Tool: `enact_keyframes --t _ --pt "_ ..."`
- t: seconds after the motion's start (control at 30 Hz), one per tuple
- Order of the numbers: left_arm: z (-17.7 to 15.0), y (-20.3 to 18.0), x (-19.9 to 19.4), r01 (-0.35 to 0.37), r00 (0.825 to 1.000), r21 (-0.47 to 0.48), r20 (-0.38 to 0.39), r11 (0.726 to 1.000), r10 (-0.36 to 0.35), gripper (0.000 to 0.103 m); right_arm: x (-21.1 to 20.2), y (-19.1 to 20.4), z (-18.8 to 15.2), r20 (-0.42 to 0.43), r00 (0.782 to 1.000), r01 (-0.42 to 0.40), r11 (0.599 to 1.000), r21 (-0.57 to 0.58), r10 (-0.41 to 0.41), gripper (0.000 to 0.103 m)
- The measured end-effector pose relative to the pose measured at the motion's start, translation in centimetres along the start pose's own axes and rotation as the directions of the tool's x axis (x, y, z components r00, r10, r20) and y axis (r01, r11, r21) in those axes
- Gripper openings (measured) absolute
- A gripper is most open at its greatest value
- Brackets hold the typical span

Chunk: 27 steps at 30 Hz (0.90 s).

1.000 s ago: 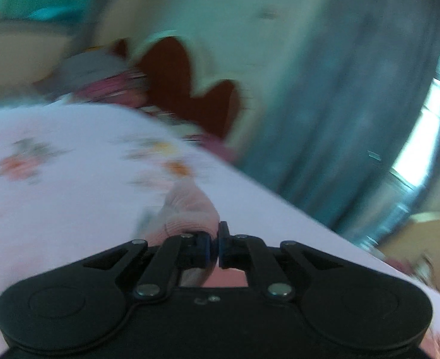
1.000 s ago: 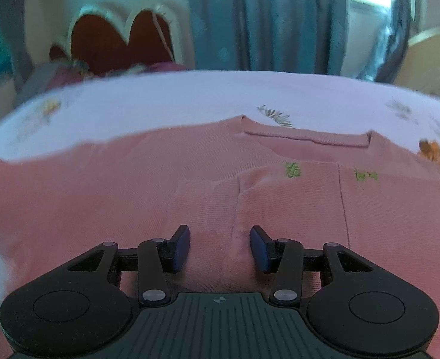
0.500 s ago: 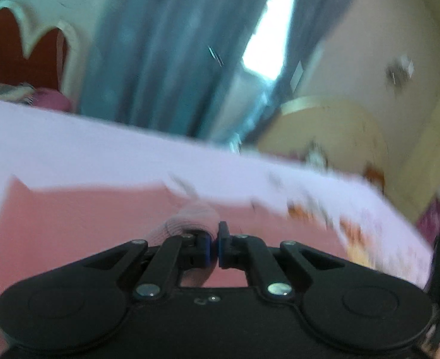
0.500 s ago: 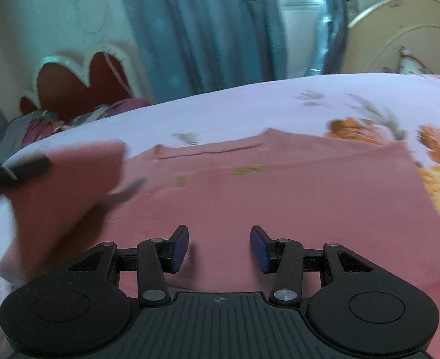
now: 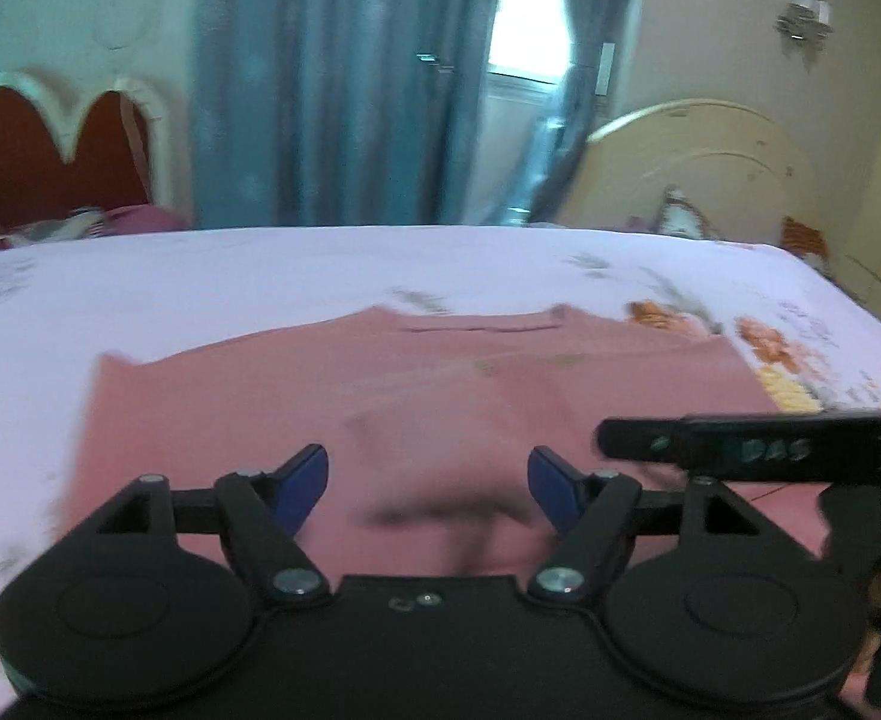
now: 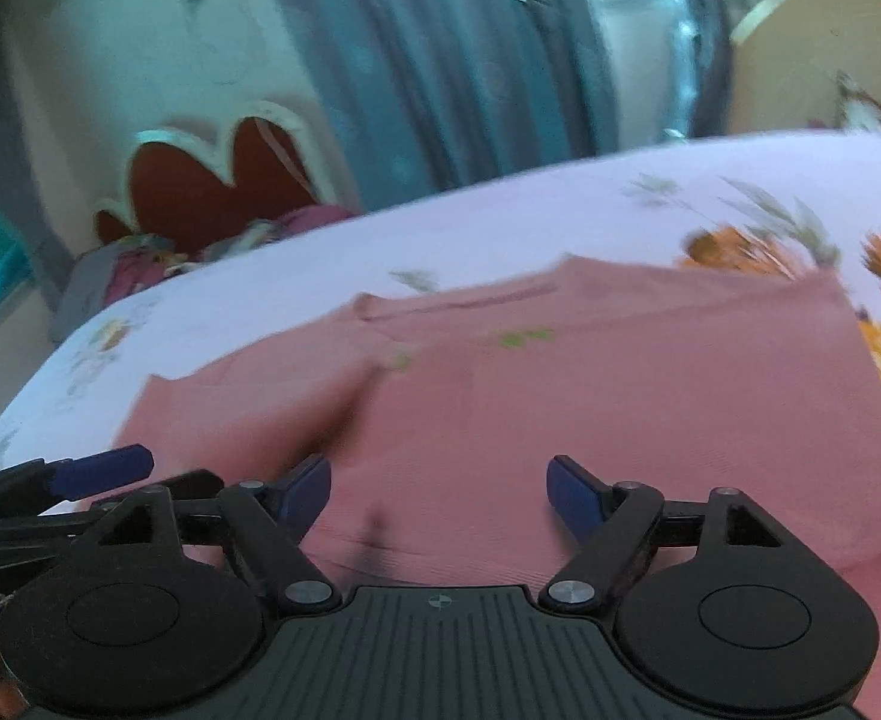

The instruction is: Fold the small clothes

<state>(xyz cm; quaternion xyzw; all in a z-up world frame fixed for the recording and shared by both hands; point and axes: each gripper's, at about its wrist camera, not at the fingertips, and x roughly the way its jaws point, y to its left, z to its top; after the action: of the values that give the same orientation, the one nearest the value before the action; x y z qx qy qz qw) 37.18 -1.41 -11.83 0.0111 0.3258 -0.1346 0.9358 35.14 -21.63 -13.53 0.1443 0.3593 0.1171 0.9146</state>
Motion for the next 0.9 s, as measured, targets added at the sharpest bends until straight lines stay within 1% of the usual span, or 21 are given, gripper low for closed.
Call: enact_keyframes --t 0.1,0.17,0.23,0.33,0.4,0.47,0.5,0.57,0.6,0.67,0.73,0.87,0.9 --pt "-1.1 2.6 -1.0 -0.086 0.996 -0.016 -0.017 0.996 0.086 0.072 0.2 3.0 -0.2 0.009 1.0 -0.025 0.993 -0.117 0.026 0.078" --pt "-1.8 4.2 -1.3 -0.142 0.989 -0.023 -0.047 0.99 0.141 0.072 0.6 5.0 -0.7 -0.001 1.0 -0.029 0.977 -0.21 0.029 0.078" --pt "-2.7 5.7 -1.4 -0.193 0.979 -0.035 -0.075 0.981 0.19 0.072 0.9 6.3 -1.5 -0.014 0.999 -0.044 0.963 -0.267 0.042 0.078" --pt "-3.8 6.9 -1.3 -0.22 0.971 -0.052 -0.111 0.974 0.214 0.071 1.5 8.1 -2.9 -0.03 0.999 -0.05 0.934 -0.355 0.042 0.078" --pt "-4.2 7.1 -1.0 -0.236 0.965 -0.045 -0.13 0.971 0.229 0.07 2.8 9.1 -3.6 -0.046 0.999 -0.039 0.912 -0.407 0.022 0.077" --pt "-4.6 7.1 -0.8 -0.257 0.959 -0.039 -0.139 0.966 0.249 0.07 4.3 9.7 -4.1 -0.056 0.998 -0.009 0.892 -0.451 -0.019 0.056" --pt "-4.7 7.1 -0.7 -0.271 0.954 -0.036 -0.146 0.962 0.263 0.07 4.9 9.9 -4.3 -0.052 0.998 0.009 0.885 -0.465 -0.037 0.054" --pt "-5.4 7.4 -1.0 -0.287 0.948 -0.038 -0.157 0.957 0.278 0.07 5.8 10.0 -4.6 -0.044 0.997 0.039 0.875 -0.483 -0.068 0.053" --pt "-5.5 7.5 -1.0 -0.298 0.944 -0.036 -0.16 0.954 0.288 0.07 6.1 9.9 -4.5 -0.041 0.996 0.047 0.875 -0.483 -0.076 0.05" --pt "-5.9 7.6 -1.0 -0.321 0.936 -0.025 -0.157 0.947 0.314 0.071 6.3 9.5 -4.1 -0.035 0.995 0.062 0.886 -0.46 -0.088 0.018" --pt "-6.0 7.9 -0.6 -0.341 0.93 -0.021 -0.152 0.94 0.334 0.073 5.7 8.4 -3.2 -0.012 0.997 0.064 0.919 -0.39 -0.074 0.016" --pt "-5.6 8.5 0.1 -0.383 0.917 -0.041 -0.135 0.923 0.374 0.072 3.8 5.0 -1.1 0.035 0.997 0.078 0.975 -0.21 -0.072 0.014" --pt "-5.5 8.7 0.2 -0.388 0.916 -0.045 -0.128 0.921 0.379 0.065 3.1 4.0 -0.5 0.042 0.996 0.082 0.984 -0.159 -0.076 0.013"
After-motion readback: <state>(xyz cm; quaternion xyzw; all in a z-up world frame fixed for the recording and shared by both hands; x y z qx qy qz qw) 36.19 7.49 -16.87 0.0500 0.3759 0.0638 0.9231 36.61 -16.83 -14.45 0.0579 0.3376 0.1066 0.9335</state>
